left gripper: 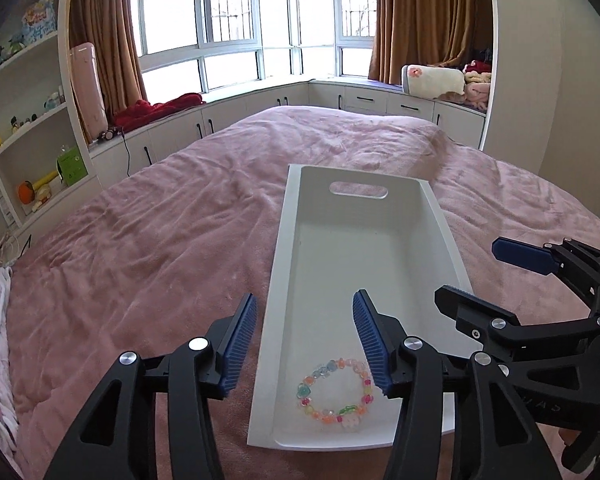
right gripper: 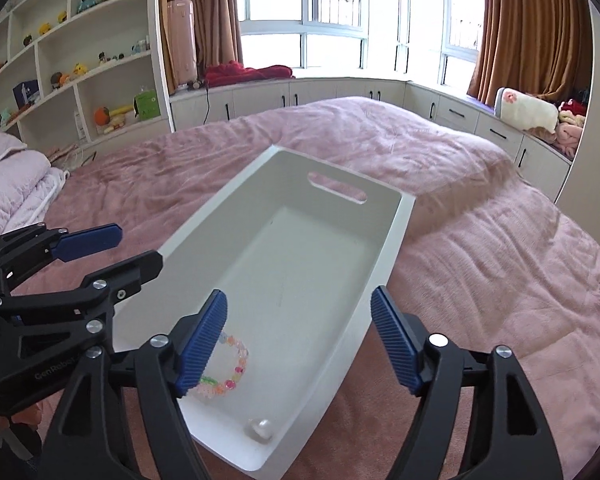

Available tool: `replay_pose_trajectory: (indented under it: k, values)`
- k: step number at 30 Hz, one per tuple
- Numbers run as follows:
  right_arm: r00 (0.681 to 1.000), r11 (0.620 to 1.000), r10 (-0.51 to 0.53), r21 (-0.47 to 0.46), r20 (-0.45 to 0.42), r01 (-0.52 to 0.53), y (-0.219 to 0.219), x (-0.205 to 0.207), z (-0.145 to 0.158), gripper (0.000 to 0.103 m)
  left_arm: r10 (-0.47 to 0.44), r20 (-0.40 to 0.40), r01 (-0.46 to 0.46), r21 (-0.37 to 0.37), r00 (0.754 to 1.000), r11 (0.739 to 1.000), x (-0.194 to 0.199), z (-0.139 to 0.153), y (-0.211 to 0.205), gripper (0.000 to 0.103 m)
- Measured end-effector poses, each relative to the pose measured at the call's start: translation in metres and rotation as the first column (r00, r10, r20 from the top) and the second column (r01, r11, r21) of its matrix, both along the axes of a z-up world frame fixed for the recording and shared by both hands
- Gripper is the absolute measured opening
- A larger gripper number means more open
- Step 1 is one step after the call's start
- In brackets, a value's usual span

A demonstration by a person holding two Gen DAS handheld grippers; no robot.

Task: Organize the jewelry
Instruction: 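Carry both items into the white box and open both tools to release, then move both open tools back over the remaining jewelry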

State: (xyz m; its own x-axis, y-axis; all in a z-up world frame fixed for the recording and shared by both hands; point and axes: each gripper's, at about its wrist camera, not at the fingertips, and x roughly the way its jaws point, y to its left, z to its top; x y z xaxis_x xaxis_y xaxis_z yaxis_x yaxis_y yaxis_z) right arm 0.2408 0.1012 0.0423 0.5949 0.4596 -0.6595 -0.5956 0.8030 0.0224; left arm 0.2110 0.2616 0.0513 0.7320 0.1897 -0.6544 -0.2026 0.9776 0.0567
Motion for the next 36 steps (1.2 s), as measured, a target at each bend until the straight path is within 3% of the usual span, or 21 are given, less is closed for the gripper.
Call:
replay_pose_trajectory:
  k: [5,12,18,24,32,36]
  values:
    - [0.999,0.998,-0.031,0.059,0.033,0.029,-0.023,-0.005,0.025,0.080,-0.012,0.081,0.011,0.020,0.997,1.000,-0.022,0.031,-0.006,0.086]
    - [0.990,0.993,-0.061,0.107,0.126,0.048,-0.076,-0.030,0.061,0.097,-0.142,0.133,0.134,0.069,0.981,0.989,-0.050,0.056,-0.055,0.094]
    - [0.976,0.989,-0.124,0.096,0.179,0.108,-0.137,-0.051,0.074,0.098,-0.260,0.145,0.265,-0.012,0.955,0.964,-0.068,0.059,-0.104,0.096]
    - [0.961,0.973,-0.221,0.106,0.168,0.206,-0.202,-0.066,0.066,0.098,-0.367,0.151,0.375,-0.028,0.918,0.927,-0.078,0.048,-0.153,0.096]
    - [0.955,0.963,-0.267,0.072,0.127,0.259,-0.265,-0.081,0.023,0.098,-0.415,0.155,0.434,-0.119,0.897,0.893,-0.071,0.011,-0.190,0.096]
    - [0.955,0.959,-0.283,0.057,0.090,0.278,-0.291,-0.083,-0.002,0.098,-0.483,0.146,0.501,-0.141,0.863,0.854,-0.063,-0.015,-0.211,0.096]
